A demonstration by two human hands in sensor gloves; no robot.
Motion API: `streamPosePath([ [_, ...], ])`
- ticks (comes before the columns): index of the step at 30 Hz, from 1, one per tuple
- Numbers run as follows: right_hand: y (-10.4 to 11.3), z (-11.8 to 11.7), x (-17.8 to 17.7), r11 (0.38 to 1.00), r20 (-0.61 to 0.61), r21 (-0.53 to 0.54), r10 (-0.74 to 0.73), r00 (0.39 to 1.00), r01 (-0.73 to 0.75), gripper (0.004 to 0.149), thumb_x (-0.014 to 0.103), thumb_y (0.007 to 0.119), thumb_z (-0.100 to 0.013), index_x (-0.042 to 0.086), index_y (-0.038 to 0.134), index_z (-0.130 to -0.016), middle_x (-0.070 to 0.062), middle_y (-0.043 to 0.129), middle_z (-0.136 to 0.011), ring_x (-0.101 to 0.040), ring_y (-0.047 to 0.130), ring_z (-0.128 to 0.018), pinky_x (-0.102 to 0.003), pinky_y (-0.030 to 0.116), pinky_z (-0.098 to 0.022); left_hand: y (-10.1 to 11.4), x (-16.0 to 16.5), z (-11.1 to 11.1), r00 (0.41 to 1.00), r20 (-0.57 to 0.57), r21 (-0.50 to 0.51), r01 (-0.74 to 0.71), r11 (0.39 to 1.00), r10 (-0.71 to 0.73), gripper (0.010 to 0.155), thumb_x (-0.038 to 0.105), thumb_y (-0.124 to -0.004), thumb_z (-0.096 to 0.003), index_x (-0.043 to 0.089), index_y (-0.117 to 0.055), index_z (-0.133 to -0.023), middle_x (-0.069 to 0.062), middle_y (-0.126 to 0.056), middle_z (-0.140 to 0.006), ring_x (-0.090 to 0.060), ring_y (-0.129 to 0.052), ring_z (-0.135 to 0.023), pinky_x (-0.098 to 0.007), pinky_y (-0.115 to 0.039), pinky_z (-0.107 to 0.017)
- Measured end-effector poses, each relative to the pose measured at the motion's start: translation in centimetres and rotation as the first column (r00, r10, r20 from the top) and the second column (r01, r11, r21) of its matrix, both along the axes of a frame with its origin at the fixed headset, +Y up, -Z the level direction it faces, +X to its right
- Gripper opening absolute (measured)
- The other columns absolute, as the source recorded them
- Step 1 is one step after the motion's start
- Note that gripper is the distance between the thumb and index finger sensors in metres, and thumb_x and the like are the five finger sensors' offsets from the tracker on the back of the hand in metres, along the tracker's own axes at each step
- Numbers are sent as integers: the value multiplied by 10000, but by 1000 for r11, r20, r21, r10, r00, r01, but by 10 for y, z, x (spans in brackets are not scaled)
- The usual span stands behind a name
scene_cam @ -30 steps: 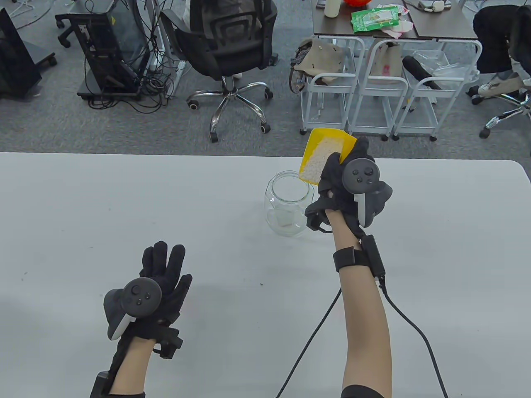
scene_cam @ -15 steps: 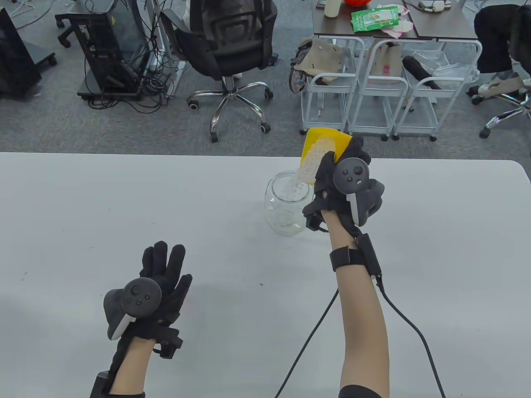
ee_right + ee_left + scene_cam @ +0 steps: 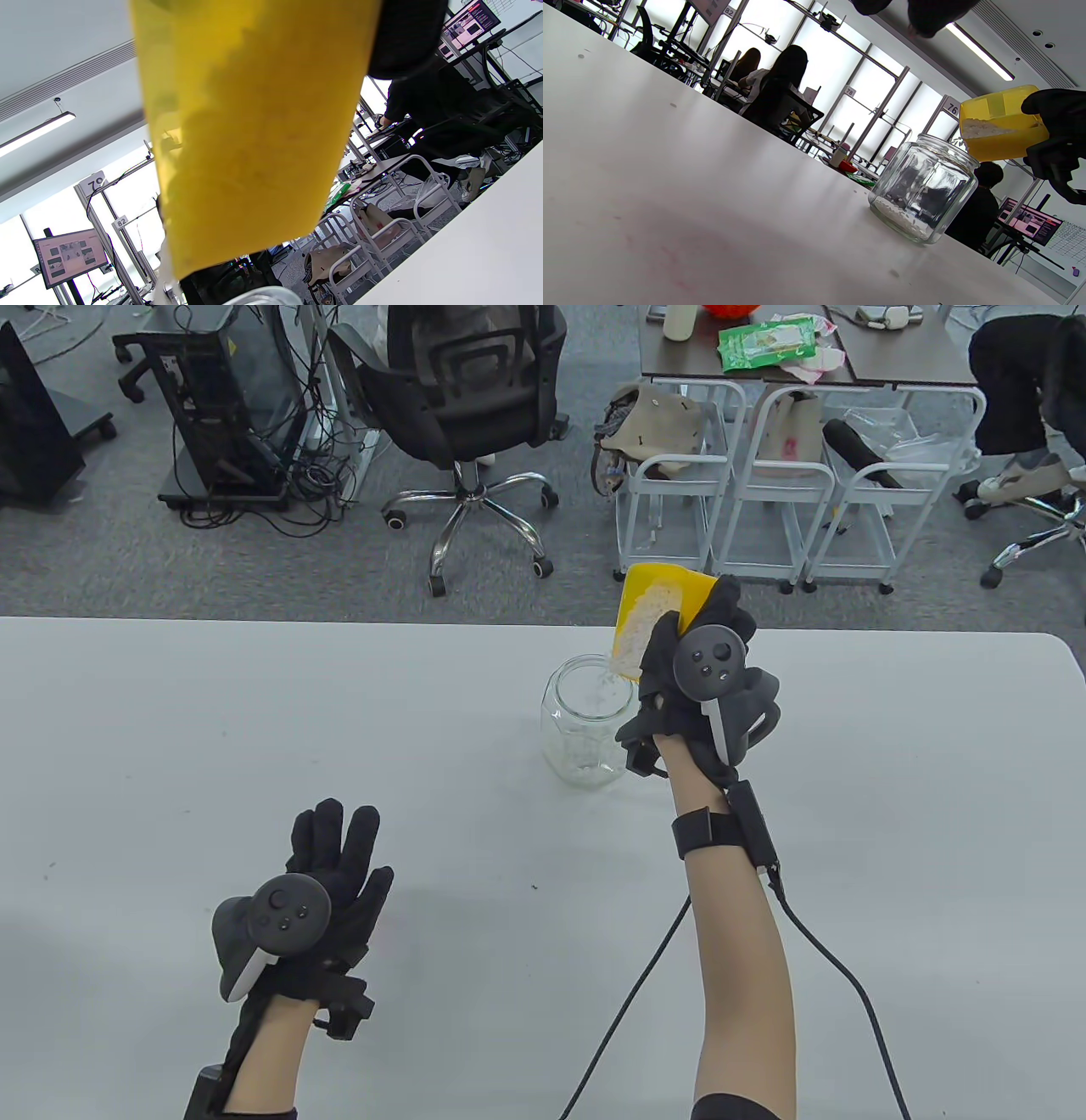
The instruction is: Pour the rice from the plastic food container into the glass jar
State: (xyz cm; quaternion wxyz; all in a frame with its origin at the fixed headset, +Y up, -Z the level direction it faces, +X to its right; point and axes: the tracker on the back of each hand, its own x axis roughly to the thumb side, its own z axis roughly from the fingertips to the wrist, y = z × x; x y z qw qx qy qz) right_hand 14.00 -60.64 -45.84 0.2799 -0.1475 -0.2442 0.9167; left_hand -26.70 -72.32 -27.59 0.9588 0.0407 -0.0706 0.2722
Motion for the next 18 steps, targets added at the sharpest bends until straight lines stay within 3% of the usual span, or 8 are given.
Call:
streamPosePath([
  [18, 3, -1, -6, 999, -3, 1, 39, 999, -39, 710, 442, 568, -661, 96, 155, -1124, -287, 384, -1023, -404, 803, -693, -474, 795, -451, 0, 0, 0, 1000, 4, 2, 1, 1000, -1, 664, 533, -535, -573, 348, -339, -1180, -155, -187, -1259, -455, -192, -1122, -661, -394, -765],
])
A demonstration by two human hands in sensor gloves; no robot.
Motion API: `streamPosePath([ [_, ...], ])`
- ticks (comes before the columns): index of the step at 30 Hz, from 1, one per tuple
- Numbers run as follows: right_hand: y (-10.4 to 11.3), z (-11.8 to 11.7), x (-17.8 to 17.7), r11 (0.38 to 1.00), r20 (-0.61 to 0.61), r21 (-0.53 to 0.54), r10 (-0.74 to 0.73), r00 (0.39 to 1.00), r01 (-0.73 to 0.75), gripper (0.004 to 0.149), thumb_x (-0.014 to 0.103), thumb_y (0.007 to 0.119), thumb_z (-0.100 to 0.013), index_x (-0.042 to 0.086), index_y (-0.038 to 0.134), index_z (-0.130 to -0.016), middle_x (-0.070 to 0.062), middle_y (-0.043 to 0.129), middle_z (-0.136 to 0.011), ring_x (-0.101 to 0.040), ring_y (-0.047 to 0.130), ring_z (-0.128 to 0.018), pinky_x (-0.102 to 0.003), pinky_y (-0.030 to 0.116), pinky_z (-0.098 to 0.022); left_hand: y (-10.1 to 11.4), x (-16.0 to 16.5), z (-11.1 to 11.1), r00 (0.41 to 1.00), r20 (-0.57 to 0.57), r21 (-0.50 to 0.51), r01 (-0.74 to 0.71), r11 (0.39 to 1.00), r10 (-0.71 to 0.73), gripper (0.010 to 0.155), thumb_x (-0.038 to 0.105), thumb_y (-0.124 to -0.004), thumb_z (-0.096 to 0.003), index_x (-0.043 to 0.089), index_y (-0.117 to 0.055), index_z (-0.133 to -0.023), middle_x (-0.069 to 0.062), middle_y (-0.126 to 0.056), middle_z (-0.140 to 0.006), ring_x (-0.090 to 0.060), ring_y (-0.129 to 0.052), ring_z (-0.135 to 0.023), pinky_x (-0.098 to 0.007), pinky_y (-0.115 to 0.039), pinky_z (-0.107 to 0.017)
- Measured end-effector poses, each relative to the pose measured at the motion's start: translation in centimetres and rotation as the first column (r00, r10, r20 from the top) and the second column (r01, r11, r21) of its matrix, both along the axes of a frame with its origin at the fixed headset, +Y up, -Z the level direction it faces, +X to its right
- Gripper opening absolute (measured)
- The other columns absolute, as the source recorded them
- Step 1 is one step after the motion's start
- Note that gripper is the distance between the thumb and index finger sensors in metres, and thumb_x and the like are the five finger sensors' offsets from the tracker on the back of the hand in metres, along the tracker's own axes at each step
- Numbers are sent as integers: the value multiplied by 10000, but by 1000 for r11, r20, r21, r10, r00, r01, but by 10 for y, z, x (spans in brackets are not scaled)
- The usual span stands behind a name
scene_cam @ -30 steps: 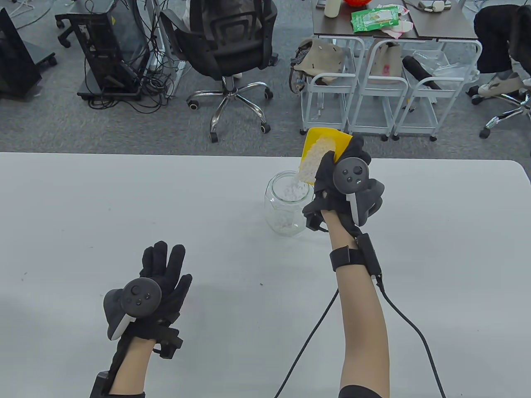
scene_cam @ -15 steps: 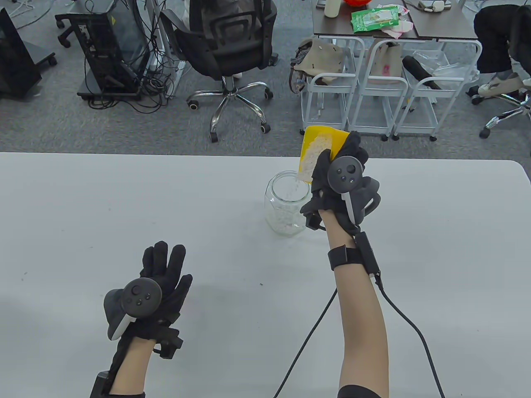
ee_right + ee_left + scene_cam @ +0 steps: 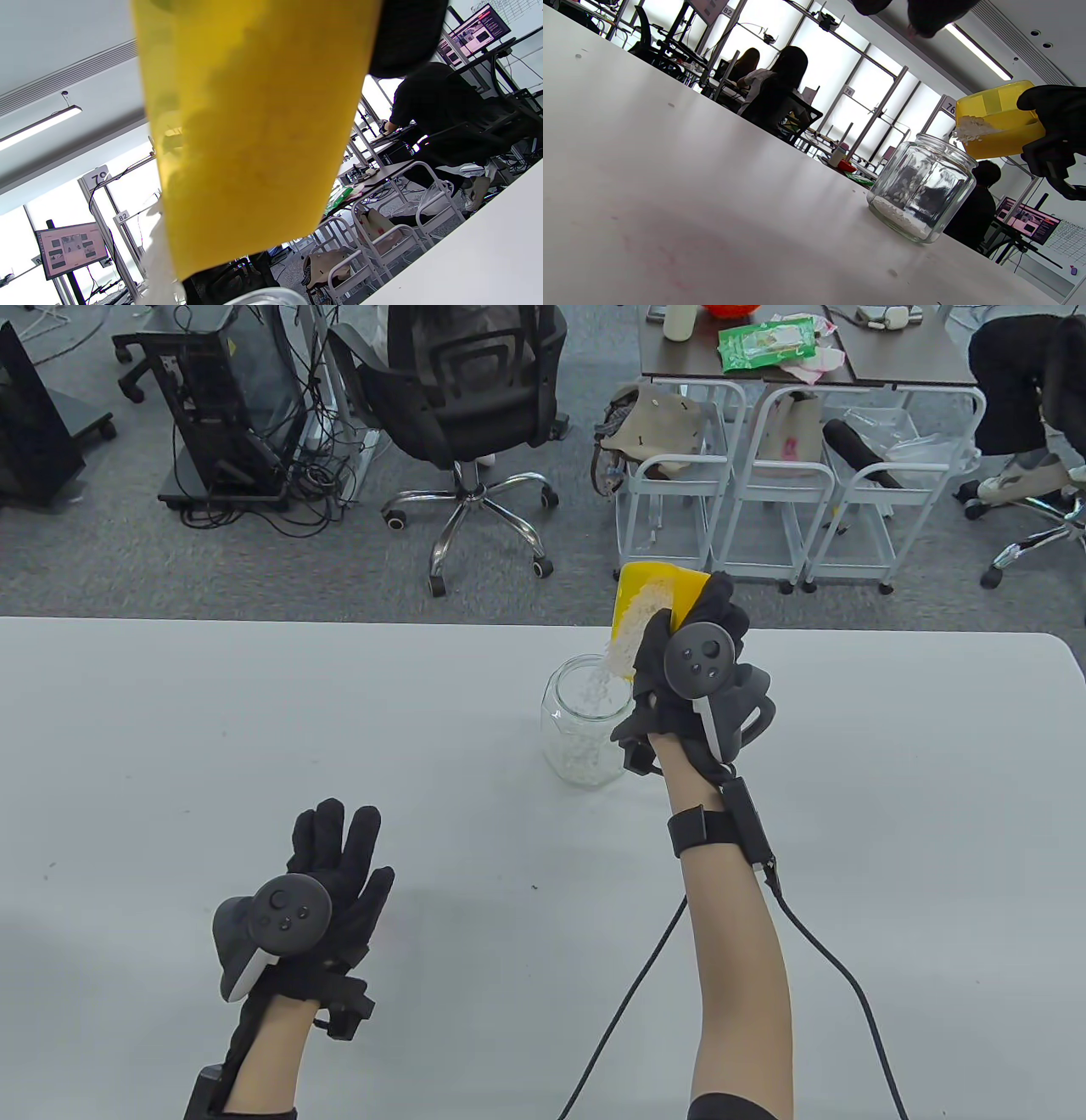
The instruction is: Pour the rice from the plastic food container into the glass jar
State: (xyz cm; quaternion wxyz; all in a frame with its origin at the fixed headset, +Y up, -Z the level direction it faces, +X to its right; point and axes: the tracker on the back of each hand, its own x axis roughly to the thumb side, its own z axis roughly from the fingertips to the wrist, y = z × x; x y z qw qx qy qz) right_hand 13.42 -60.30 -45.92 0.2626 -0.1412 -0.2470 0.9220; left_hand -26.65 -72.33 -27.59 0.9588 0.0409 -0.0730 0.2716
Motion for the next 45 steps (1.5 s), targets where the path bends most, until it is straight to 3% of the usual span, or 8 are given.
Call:
streamPosePath([
  [45, 12, -2, -11, 986, -2, 50, 161, 987, -160, 709, 443, 555, -664, 87, 142, -1117, -284, 366, -1028, -399, 795, -711, -477, 784, -470, 0, 2, 0, 1000, 3, -1, 12, 1000, -12, 666, 534, -535, -573, 350, -330, -1179, -147, -184, -1258, -441, -185, -1125, -660, -389, -766],
])
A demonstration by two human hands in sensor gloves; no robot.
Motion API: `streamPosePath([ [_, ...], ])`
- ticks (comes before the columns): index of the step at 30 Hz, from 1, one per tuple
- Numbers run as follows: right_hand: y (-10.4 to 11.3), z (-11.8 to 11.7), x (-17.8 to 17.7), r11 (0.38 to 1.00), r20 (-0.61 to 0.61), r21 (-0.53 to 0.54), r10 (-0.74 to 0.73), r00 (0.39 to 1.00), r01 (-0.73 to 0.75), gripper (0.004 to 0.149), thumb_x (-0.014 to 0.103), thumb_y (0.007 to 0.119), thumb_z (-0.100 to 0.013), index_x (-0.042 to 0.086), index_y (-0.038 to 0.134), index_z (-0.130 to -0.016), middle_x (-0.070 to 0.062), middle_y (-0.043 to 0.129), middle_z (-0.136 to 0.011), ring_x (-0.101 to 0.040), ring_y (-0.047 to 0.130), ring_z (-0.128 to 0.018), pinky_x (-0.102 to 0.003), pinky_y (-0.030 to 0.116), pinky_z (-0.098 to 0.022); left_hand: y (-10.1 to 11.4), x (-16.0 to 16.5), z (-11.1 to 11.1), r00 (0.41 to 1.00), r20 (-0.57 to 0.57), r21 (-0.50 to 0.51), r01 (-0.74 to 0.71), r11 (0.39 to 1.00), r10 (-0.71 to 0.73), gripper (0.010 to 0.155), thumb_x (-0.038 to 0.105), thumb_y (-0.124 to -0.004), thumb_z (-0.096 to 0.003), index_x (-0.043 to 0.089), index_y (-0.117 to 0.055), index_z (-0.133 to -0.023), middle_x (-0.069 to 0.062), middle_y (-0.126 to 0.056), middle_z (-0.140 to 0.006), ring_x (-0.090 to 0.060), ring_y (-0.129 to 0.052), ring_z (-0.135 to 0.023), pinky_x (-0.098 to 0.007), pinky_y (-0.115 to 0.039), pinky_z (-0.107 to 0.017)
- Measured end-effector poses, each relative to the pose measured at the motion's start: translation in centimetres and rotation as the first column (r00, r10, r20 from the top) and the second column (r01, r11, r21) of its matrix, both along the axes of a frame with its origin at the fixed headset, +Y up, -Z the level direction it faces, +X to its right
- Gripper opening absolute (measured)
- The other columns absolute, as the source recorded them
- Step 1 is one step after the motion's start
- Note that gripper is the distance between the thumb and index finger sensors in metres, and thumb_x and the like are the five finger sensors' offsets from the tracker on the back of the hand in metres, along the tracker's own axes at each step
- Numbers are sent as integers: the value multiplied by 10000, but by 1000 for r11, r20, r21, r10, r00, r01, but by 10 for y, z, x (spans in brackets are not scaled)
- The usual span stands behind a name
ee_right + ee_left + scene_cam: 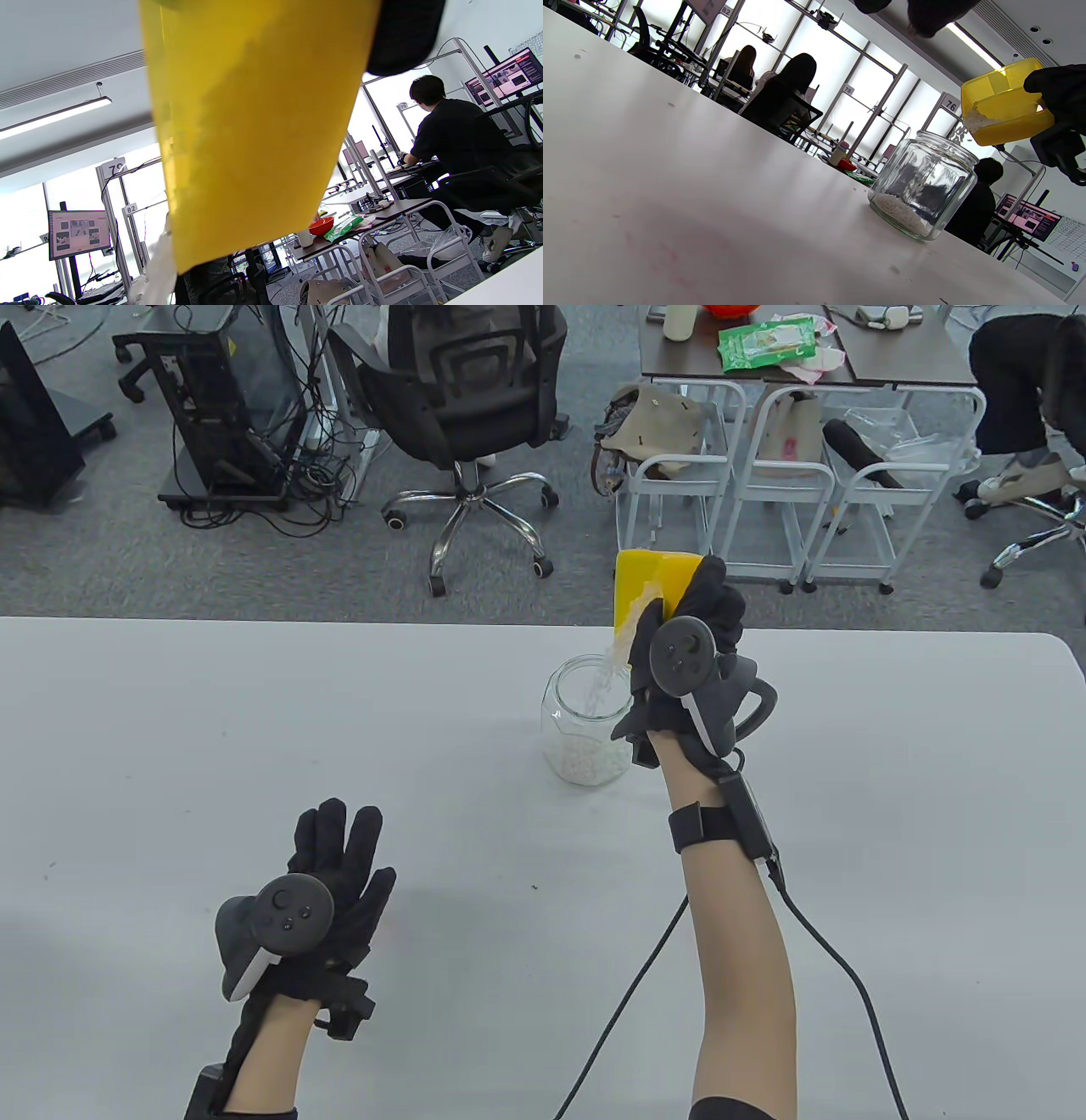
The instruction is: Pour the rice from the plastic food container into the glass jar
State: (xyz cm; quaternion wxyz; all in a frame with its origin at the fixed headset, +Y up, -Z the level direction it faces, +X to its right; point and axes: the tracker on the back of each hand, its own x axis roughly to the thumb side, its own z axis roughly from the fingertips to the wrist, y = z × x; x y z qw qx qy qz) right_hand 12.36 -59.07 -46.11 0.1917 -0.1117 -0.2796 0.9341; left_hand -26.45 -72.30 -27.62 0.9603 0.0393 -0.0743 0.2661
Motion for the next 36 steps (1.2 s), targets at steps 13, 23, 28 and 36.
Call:
streamPosePath([
  [13, -3, 0, -11, 995, -23, 19, 96, 995, -95, 711, 454, 543, -665, 88, 126, -1110, -278, 352, -1033, -397, 782, -738, -488, 771, -494, 0, 1, 0, 1000, 3, 1, 6, 1000, -6, 663, 535, -535, -573, 352, -334, -1178, -148, -186, -1258, -440, -187, -1125, -660, -393, -766],
  [23, -5, 1, -20, 983, -43, 32, 182, 982, -180, 708, 453, 542, -665, 90, 127, -1110, -276, 353, -1033, -396, 781, -743, -492, 768, -498, 0, 1, 0, 1000, 5, 0, 8, 1000, -8, 664, 536, -534, -572, 353, -334, -1178, -147, -185, -1259, -440, -188, -1125, -660, -394, -766],
  [28, -6, 2, -25, 969, -51, 46, 245, 968, -243, 708, 453, 540, -665, 89, 126, -1110, -276, 352, -1033, -395, 781, -744, -492, 768, -499, 0, 1, 0, 1000, 5, -2, 8, 1000, -8, 664, 536, -535, -572, 352, -334, -1178, -146, -186, -1258, -441, -187, -1124, -659, -395, -766],
  [36, -8, 5, -33, 936, -59, 68, 349, 935, -345, 707, 453, 538, -665, 90, 123, -1108, -274, 350, -1034, -394, 779, -747, -494, 764, -503, 0, 2, 0, 1000, 6, -2, 11, 1000, -11, 664, 536, -534, -572, 353, -334, -1178, -149, -186, -1258, -439, -188, -1125, -659, -394, -766],
])
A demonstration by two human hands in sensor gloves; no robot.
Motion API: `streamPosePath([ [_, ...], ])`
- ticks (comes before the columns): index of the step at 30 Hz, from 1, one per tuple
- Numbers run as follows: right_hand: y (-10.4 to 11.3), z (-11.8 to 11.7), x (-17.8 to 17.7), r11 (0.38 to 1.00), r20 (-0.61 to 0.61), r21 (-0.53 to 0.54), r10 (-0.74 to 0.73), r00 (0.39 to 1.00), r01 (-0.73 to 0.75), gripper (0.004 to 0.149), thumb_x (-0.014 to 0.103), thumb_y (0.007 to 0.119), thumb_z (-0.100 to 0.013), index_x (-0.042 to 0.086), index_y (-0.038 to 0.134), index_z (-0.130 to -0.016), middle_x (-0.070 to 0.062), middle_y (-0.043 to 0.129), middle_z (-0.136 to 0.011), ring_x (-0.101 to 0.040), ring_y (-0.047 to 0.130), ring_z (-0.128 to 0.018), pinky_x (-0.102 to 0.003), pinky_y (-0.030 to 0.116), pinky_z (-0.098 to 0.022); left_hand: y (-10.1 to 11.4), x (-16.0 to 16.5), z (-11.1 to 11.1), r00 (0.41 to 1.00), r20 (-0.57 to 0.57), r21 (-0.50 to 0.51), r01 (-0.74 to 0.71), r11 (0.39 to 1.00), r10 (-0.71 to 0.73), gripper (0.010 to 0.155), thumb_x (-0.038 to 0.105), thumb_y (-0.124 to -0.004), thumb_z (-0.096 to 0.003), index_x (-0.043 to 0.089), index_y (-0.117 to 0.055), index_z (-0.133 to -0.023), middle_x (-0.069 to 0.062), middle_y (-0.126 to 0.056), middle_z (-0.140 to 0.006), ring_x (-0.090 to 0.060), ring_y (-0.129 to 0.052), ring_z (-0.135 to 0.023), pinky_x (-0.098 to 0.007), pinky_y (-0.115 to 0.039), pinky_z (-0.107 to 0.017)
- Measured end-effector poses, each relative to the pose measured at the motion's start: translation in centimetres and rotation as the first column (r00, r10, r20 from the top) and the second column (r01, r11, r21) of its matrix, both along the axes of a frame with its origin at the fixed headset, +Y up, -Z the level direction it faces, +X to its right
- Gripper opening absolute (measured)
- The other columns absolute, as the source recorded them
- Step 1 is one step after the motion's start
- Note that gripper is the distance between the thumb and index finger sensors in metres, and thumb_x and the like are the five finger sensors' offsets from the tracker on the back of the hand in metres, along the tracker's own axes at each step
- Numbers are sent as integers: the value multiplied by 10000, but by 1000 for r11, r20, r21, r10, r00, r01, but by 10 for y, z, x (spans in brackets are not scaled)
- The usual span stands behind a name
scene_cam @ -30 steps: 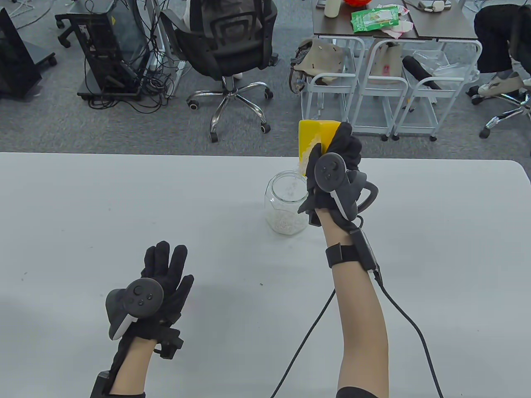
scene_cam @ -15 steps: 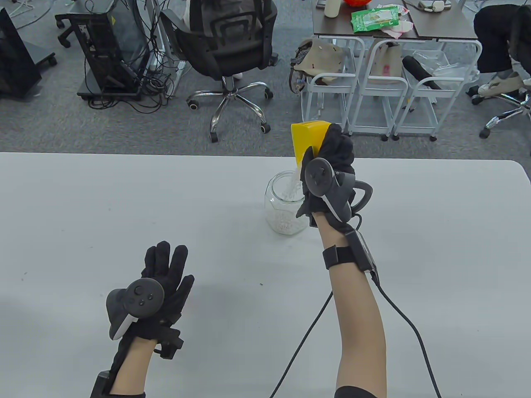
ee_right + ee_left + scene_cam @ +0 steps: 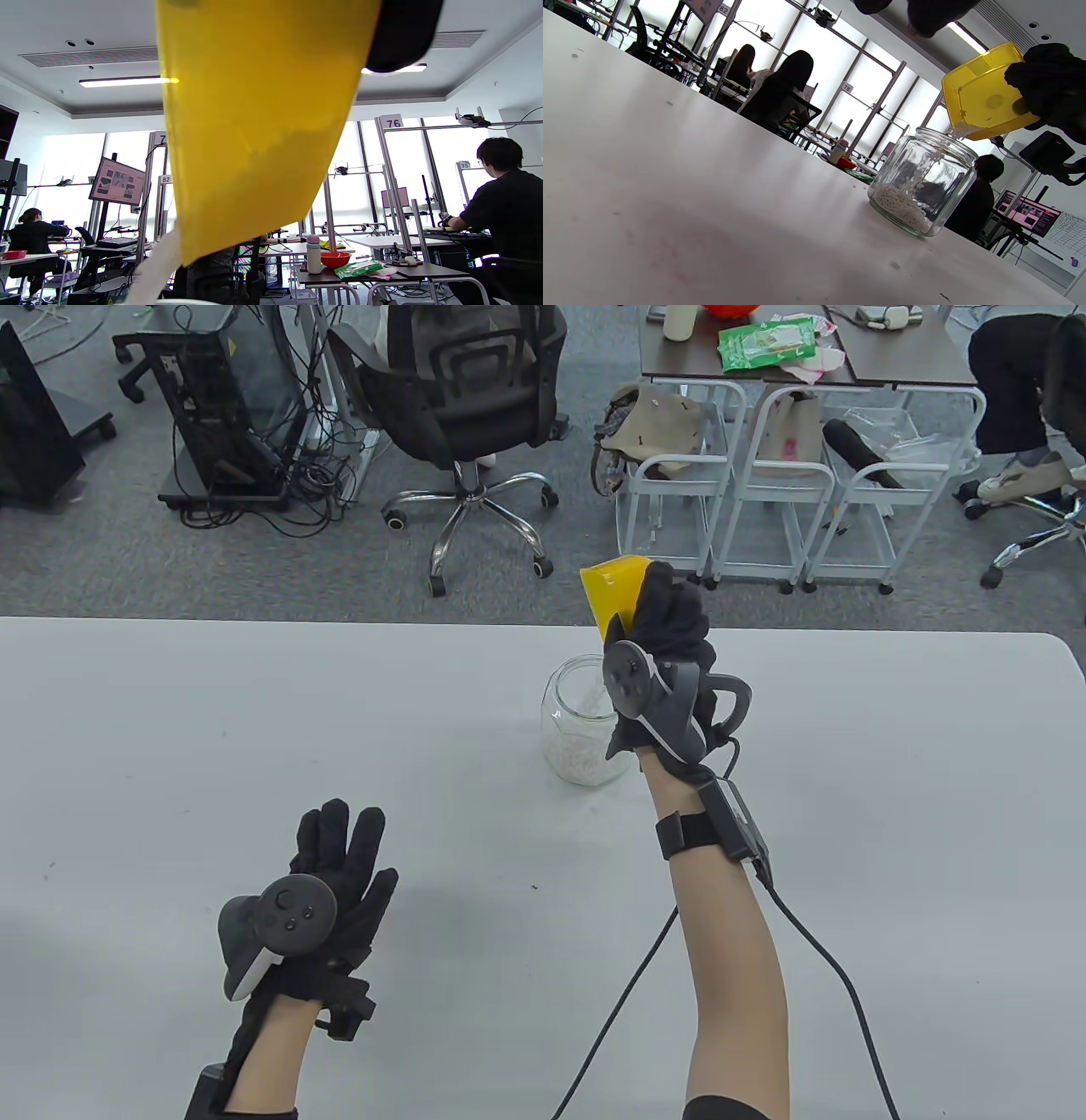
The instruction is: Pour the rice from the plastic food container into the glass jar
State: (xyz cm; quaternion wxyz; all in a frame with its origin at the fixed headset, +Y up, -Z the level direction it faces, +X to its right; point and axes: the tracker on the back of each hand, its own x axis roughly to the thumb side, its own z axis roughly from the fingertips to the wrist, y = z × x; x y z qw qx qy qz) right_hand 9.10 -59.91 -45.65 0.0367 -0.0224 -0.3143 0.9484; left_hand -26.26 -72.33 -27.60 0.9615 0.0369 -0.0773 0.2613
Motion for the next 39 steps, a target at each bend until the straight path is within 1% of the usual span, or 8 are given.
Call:
streamPosePath([
  [9, -2, 3, -10, 993, -19, 23, 120, 993, -119, 706, 455, 534, -665, 93, 119, -1107, -270, 346, -1035, -392, 776, -753, -496, 761, -508, 0, 0, 0, 1000, 2, 0, 2, 1000, -2, 664, 536, -535, -572, 353, -334, -1178, -148, -185, -1258, -439, -187, -1125, -659, -395, -766],
  [18, -3, 6, -17, 972, -33, 49, 233, 972, -231, 708, 459, 531, -664, 97, 113, -1107, -265, 342, -1038, -391, 773, -759, -497, 756, -515, 0, 1, 0, 1000, 4, 0, 3, 1000, -3, 663, 537, -535, -572, 353, -336, -1178, -148, -185, -1258, -440, -187, -1124, -659, -393, -766],
  [26, -2, 12, -25, 954, -51, 73, 294, 954, -290, 707, 459, 528, -664, 98, 110, -1106, -264, 339, -1040, -389, 771, -763, -499, 754, -518, 0, 1, 0, 1000, 4, -3, 3, 1000, -3, 665, 537, -535, -572, 351, -335, -1178, -146, -186, -1258, -438, -187, -1126, -659, -392, -766],
  [39, 2, 16, -29, 939, -52, 88, 336, 940, -331, 709, 460, 527, -663, 98, 109, -1106, -262, 340, -1040, -389, 772, -763, -498, 754, -518, 0, 1, -1, 1000, 4, -4, 5, 1000, -5, 665, 537, -535, -572, 351, -333, -1178, -148, -184, -1258, -440, -188, -1124, -659, -393, -767],
])
